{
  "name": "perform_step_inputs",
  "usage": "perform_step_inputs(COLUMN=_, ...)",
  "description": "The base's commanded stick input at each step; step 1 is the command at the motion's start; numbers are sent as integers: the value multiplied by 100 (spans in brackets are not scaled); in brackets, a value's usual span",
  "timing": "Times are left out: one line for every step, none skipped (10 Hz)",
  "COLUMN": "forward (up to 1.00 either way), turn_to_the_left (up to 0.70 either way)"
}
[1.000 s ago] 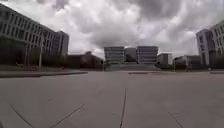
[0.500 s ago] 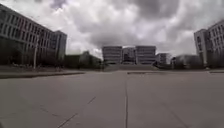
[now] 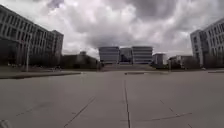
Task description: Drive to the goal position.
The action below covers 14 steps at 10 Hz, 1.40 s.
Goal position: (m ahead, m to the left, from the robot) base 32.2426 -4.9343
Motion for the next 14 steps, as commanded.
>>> perform_step_inputs(forward=85, turn_to_the_left=0)
perform_step_inputs(forward=85, turn_to_the_left=0)
perform_step_inputs(forward=85, turn_to_the_left=0)
perform_step_inputs(forward=85, turn_to_the_left=0)
perform_step_inputs(forward=85, turn_to_the_left=0)
perform_step_inputs(forward=85, turn_to_the_left=0)
perform_step_inputs(forward=85, turn_to_the_left=0)
perform_step_inputs(forward=85, turn_to_the_left=0)
perform_step_inputs(forward=85, turn_to_the_left=0)
perform_step_inputs(forward=85, turn_to_the_left=0)
perform_step_inputs(forward=85, turn_to_the_left=0)
perform_step_inputs(forward=85, turn_to_the_left=0)
perform_step_inputs(forward=85, turn_to_the_left=0)
perform_step_inputs(forward=85, turn_to_the_left=0)
